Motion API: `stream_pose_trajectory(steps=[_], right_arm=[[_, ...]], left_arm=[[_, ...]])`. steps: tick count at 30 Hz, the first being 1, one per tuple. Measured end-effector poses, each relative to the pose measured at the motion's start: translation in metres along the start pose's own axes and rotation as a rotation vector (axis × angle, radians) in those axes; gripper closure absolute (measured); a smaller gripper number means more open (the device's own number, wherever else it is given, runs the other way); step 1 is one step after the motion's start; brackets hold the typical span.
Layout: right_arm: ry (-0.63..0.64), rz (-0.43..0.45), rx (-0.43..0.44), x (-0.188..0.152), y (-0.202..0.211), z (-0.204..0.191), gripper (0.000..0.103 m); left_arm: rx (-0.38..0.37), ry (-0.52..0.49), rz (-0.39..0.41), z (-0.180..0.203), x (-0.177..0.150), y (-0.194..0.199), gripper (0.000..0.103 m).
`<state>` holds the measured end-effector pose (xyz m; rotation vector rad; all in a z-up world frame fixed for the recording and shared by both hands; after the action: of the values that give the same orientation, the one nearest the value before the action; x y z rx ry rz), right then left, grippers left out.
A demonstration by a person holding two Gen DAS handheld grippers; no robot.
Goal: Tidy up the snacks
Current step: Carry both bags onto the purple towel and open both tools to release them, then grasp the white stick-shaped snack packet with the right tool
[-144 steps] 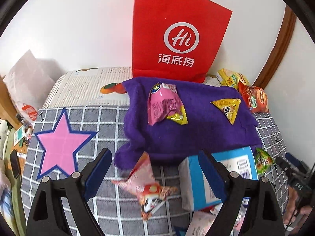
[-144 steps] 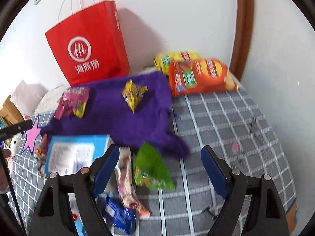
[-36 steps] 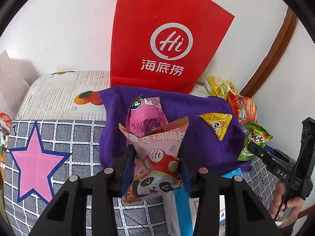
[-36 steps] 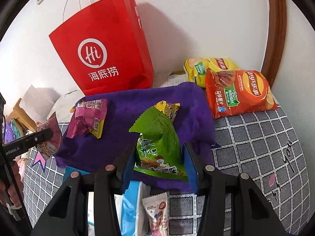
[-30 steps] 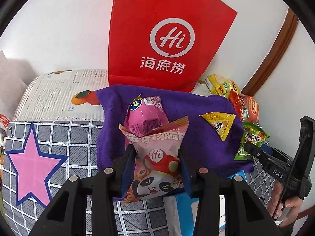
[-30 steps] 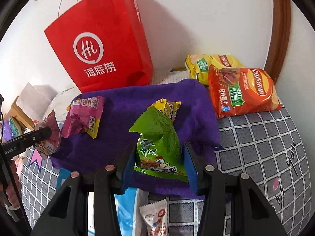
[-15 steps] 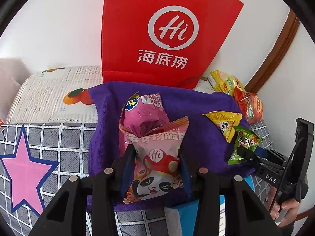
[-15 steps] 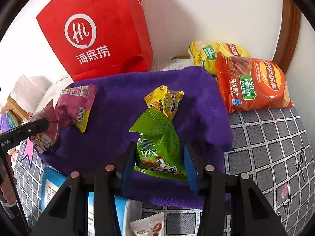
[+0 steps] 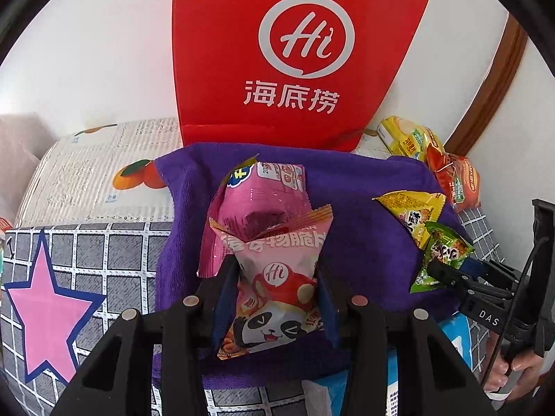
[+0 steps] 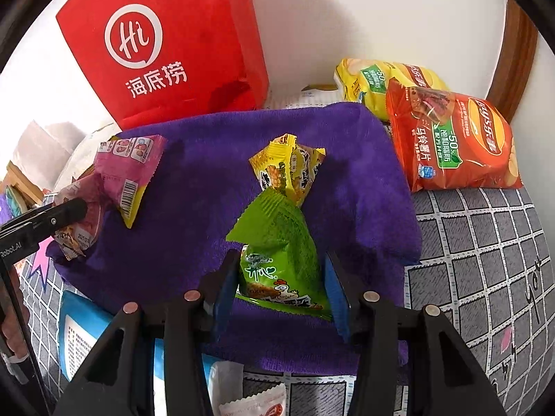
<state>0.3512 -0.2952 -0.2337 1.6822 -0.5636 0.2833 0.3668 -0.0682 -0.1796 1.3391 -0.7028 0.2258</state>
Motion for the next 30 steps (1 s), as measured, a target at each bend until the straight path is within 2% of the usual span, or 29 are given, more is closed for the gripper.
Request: stream_pose_trajectory(steps=[2, 5, 7, 9, 13, 21, 25, 30], right_arm=[[0.004, -0.010, -0.004, -0.001, -0.001, 0.000, 0.053], [0.001, -0.006, -0.014, -0.001, 0.003, 0.001, 0.043], [0.001, 0.002, -0.013, 0.000, 0.009, 0.000, 0.034], [0.008, 0.014, -0.004, 0.000, 0.017, -0.003, 0.032], [0.005, 0.043, -0.017, -0.002, 0.037, 0.000, 0.031], [-0.050, 0.107, 0.028, -0.031, 0.087, 0.018, 0.031], [-0.019, 0.103, 0.004, -0.058, 0.095, 0.024, 0.031], [-0.032, 0.070, 0.031, -0.095, 0.098, 0.028, 0.031]], left_arm=[[0.006, -0.005, -0.009, 0.001, -0.001, -0.002, 0.061], [-0.006, -0.014, -0.020, 0.004, -0.004, -0.004, 0.058], [-0.001, -0.002, -0.023, 0.003, -0.005, -0.003, 0.046], [0.006, 0.011, -0.008, 0.000, -0.005, 0.002, 0.038], [0.025, 0.025, 0.022, -0.004, -0.004, 0.017, 0.029], [0.012, 0.069, 0.041, -0.006, -0.013, 0.052, 0.029], [-0.012, 0.095, 0.037, -0.002, -0.025, 0.067, 0.029], [-0.045, 0.091, 0.054, 0.008, -0.043, 0.088, 0.029]])
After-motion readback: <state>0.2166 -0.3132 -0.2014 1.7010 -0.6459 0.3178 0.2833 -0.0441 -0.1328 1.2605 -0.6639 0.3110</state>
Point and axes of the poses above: each gripper's, at about its wrist camera, not at the fingertips, and y roughly against the way its jaws point, z to its right, x to its top, the point moved 9 cm from there along -y, roughly the way its jaws point, and after that the axes turned 10 degrees about -y, right-handed, at the moved point
